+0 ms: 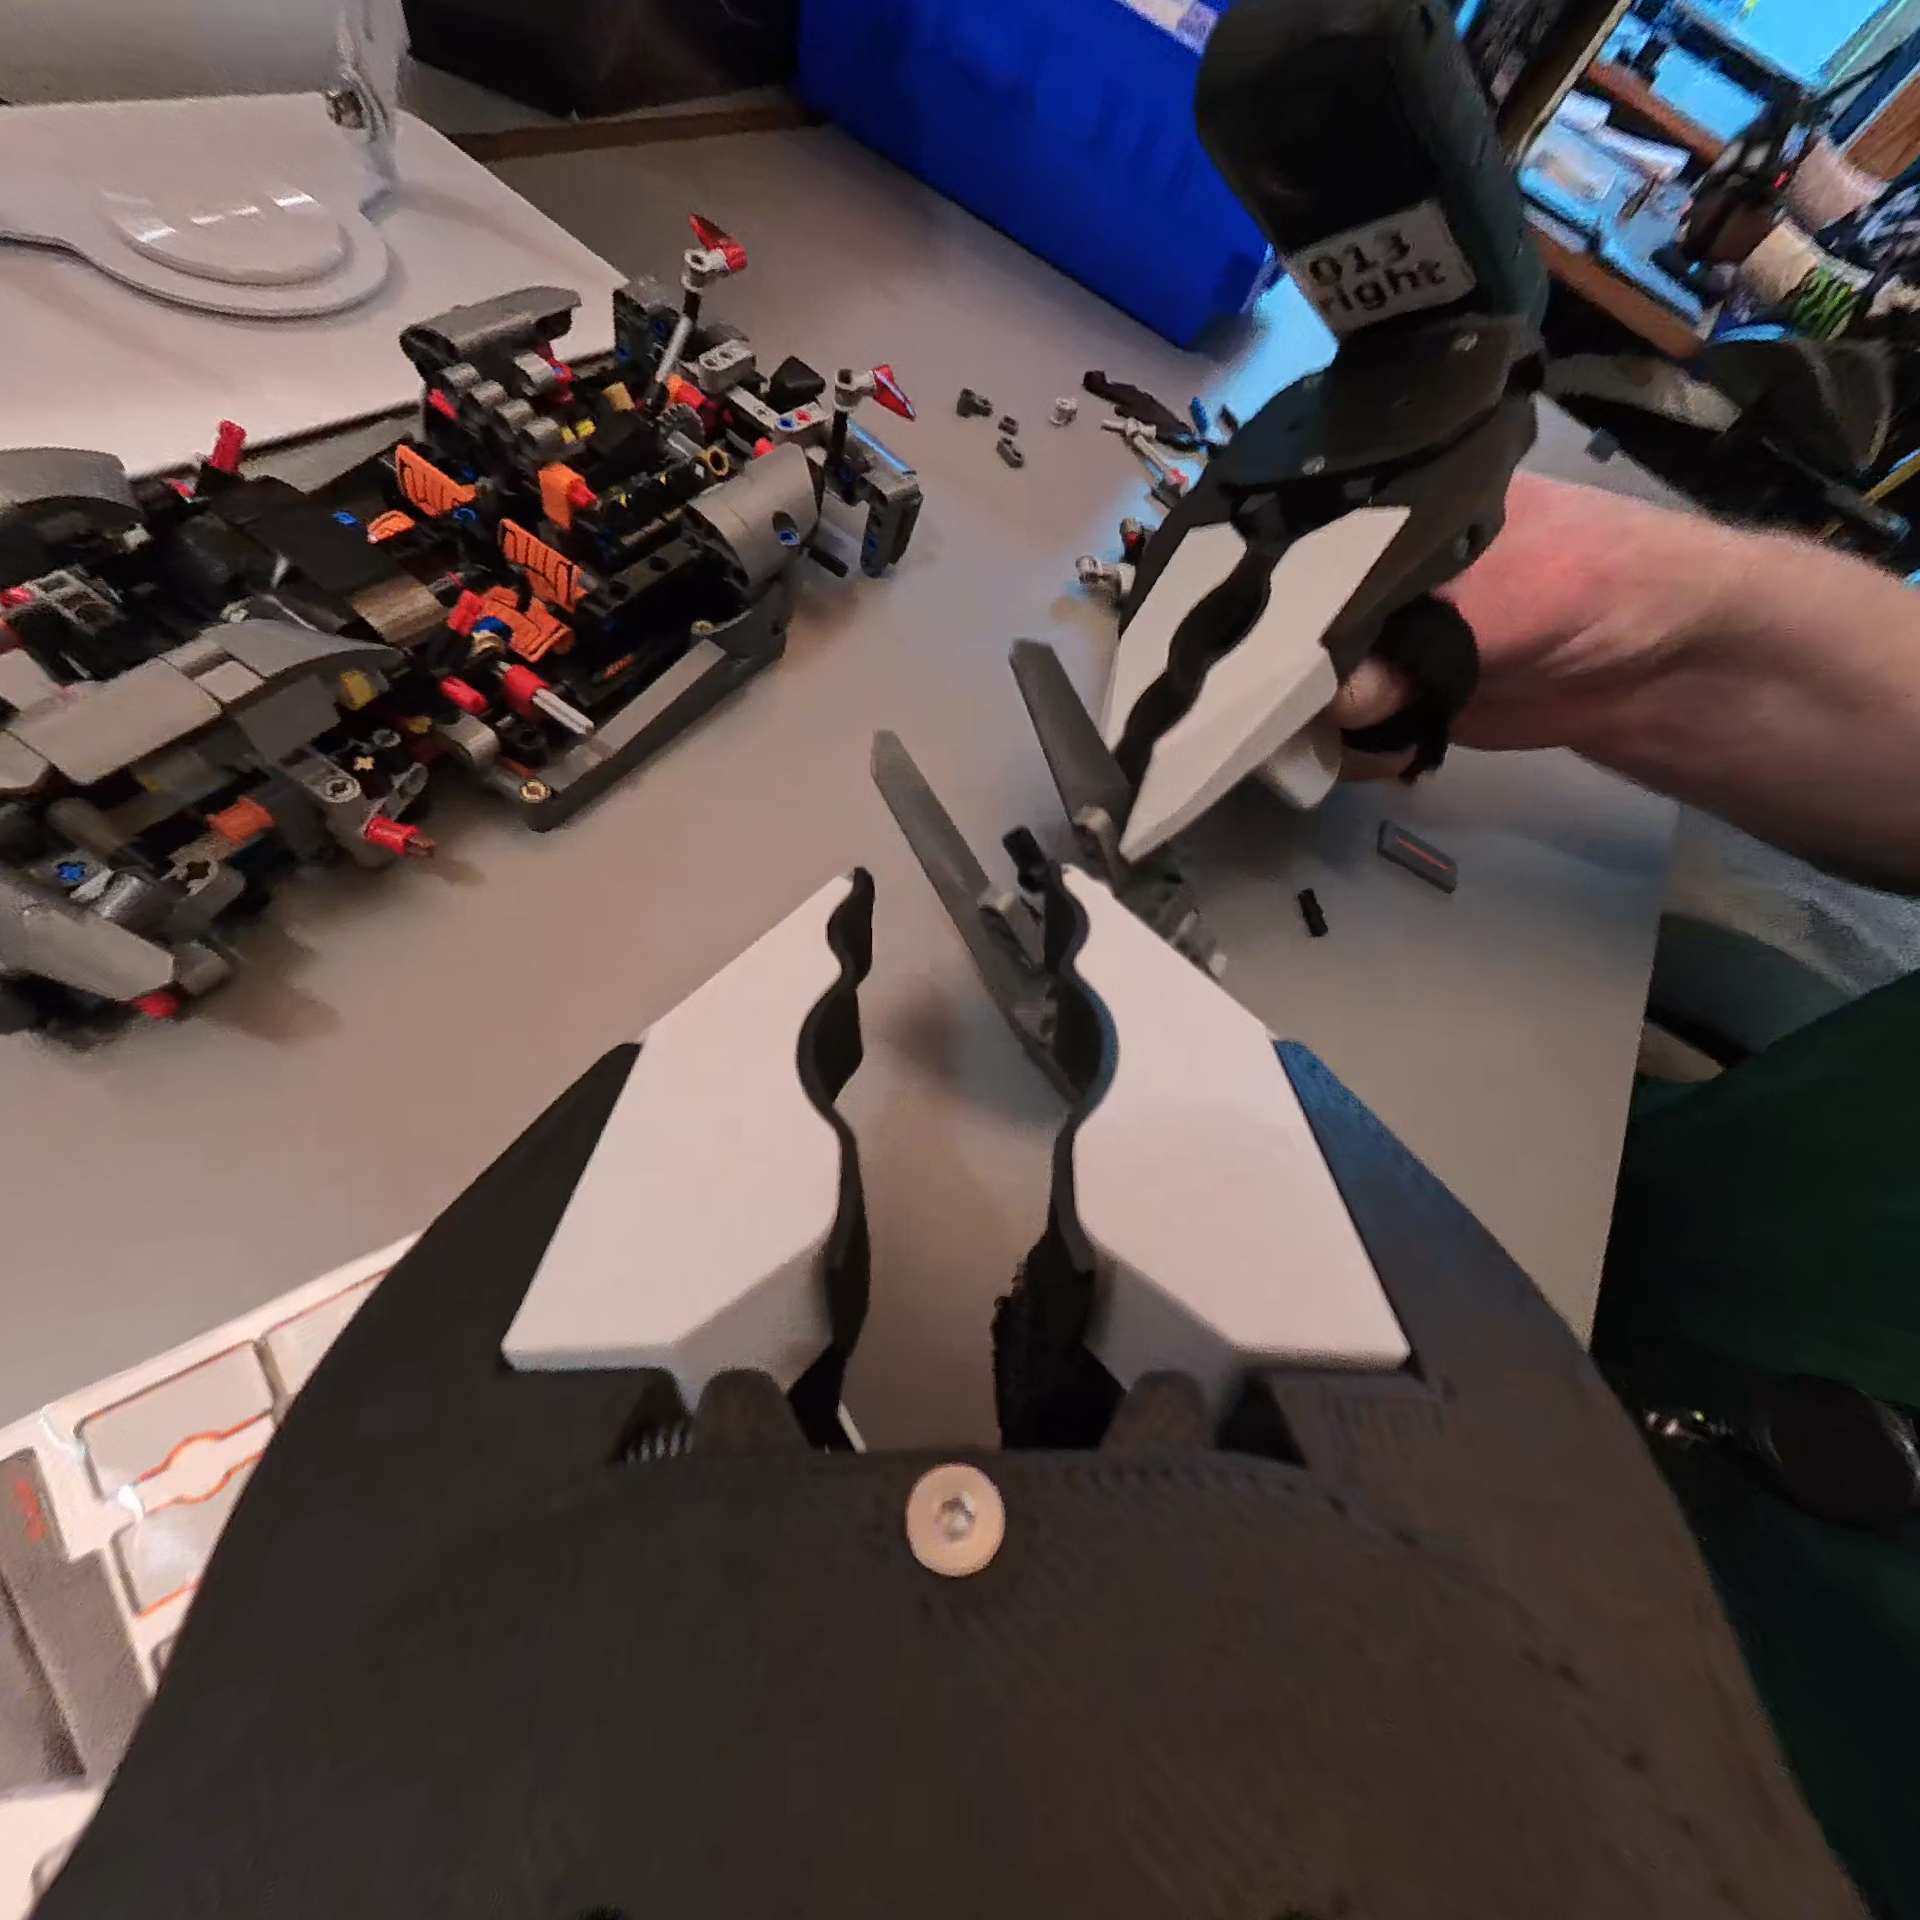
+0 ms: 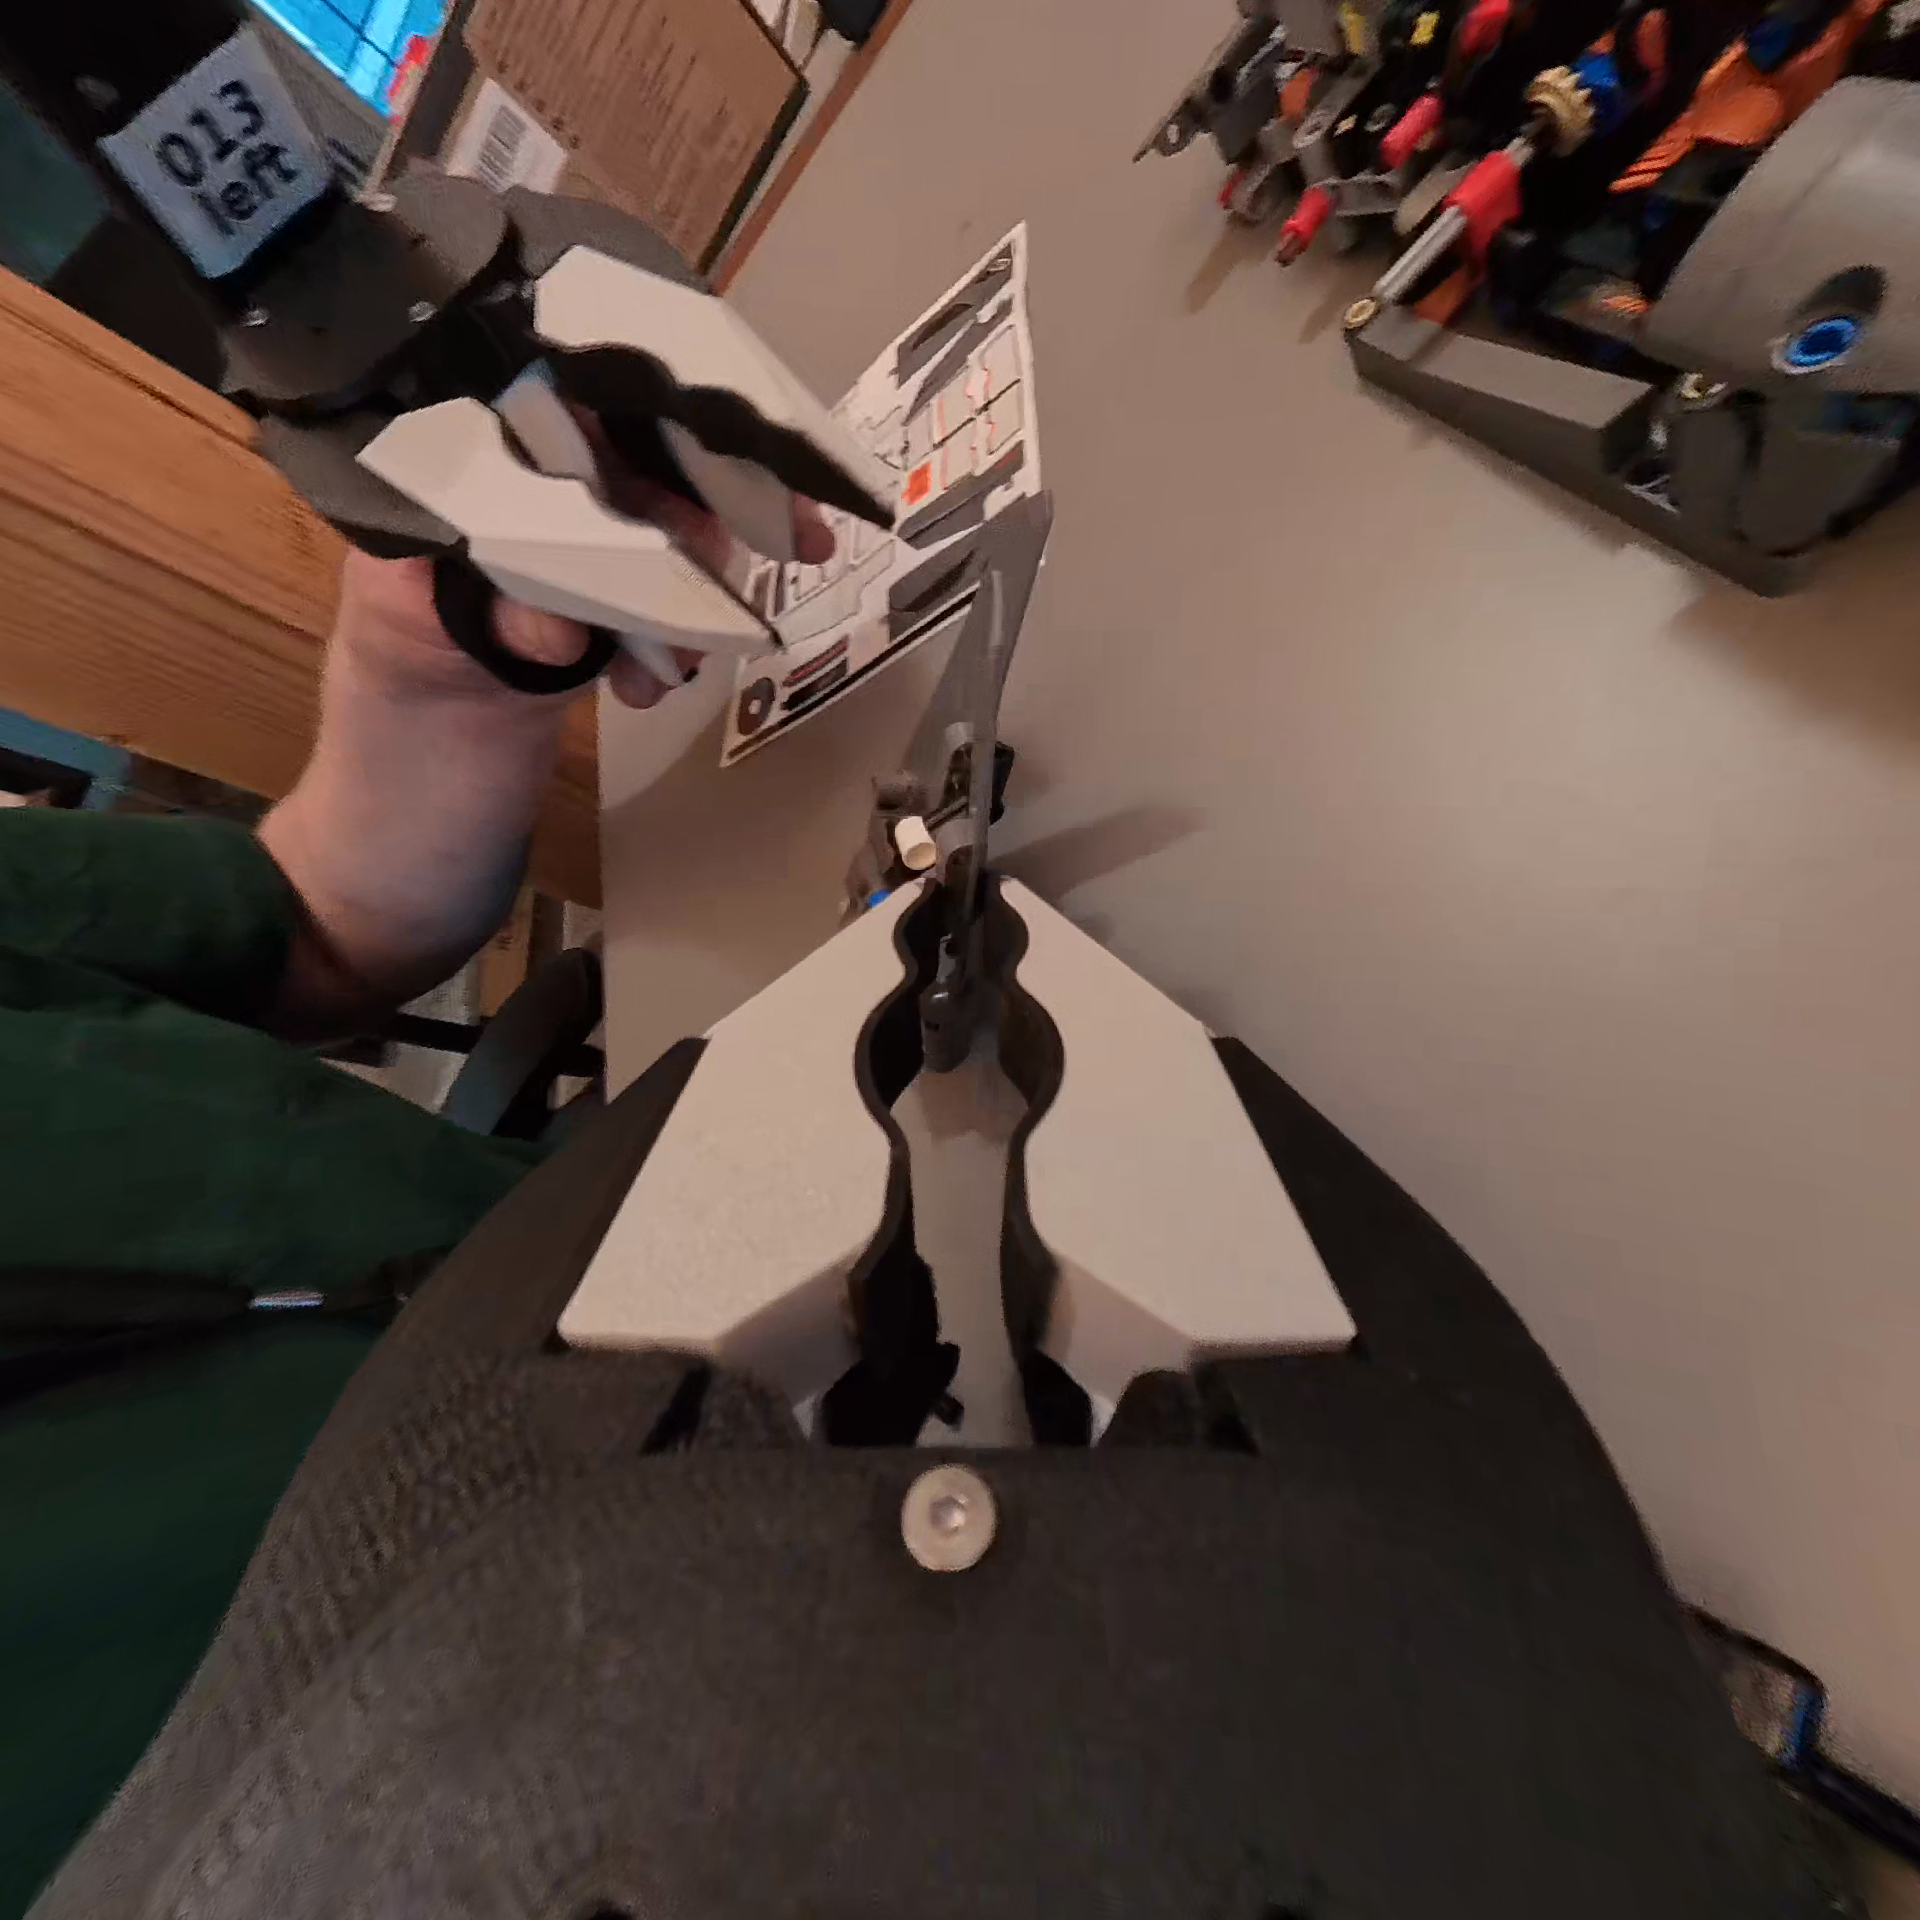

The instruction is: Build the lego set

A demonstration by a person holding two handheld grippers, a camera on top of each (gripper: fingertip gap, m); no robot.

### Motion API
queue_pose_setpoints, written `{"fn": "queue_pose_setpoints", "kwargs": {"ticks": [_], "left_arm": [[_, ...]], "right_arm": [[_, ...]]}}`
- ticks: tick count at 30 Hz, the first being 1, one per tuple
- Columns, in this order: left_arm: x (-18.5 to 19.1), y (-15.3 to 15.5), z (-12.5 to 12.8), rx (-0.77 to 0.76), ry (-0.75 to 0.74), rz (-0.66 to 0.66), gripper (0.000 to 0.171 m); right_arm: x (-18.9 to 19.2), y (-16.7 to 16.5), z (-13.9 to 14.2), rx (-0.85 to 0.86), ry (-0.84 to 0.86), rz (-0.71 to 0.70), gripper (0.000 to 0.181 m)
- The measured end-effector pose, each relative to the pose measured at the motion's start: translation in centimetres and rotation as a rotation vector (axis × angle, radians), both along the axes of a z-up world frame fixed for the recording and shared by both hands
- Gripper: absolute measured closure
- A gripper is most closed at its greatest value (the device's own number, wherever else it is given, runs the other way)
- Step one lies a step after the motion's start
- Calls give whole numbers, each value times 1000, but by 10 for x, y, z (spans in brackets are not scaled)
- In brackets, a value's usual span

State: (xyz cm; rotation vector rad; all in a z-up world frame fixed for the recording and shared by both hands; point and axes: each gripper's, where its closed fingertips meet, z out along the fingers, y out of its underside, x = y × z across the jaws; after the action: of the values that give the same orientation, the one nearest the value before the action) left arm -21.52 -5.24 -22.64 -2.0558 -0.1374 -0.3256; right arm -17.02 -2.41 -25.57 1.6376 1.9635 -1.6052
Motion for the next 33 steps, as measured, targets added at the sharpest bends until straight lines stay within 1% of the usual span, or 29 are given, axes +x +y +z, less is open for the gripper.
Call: {"fn": "queue_pose_setpoints", "kwargs": {"ticks": [1, 4, 5, 9, 11, 13, 15, 17, 20, 23, 26, 28, 29, 30, 33], "left_arm": [[3, -2, -2, -14, 22, -3, 140], [13, -7, -9, -42, 55, -19, 139], [14, -8, -11, -45, 64, -16, 139], [20, -12, -17, -68, 88, -21, 137], [23, -13, -17, -70, 109, -26, 134], [26, -15, -16, -72, 139, -26, 131], [29, -15, -14, -69, 157, -26, 128], [35, -13, -14, -80, 184, -26, 124], [42, -10, -20, -123, 249, -22, 119], [54, -5, -21, -132, 283, -27, 113], [61, 5, -18, -113, 361, -29, 114], [71, 14, -13, -86, 446, -78, 117], [76, 18, -11, -78, 487, -103, 115], [79, 22, -11, -82, 532, -114, 119], [77, 31, -24, -146, 646, -142, 122]], "right_arm": [[0, 2, -3, 33, 2, -8, 174], [3, 4, -15, 180, -13, -13, 149], [5, 2, -16, 200, -18, -1, 148], [13, -1, -15, 216, -30, 19, 142], [21, -1, -9, 184, -49, 31, 133], [29, 2, -2, 177, -45, 31, 132], [36, 9, 6, 169, -36, 19, 125], [42, 19, 20, 150, 6, 3, 126], [63, 42, 31, 249, 49, 20, 125], [97, 65, 20, 418, 6, 61, 132], [123, 79, 11, 517, 12, 55, 137], [131, 77, 12, 522, 38, 45, 137], [131, 73, 14, 522, 71, 49, 138], [130, 68, 16, 526, 93, 56, 138], [122, 58, 15, 510, 116, 71, 138]]}}
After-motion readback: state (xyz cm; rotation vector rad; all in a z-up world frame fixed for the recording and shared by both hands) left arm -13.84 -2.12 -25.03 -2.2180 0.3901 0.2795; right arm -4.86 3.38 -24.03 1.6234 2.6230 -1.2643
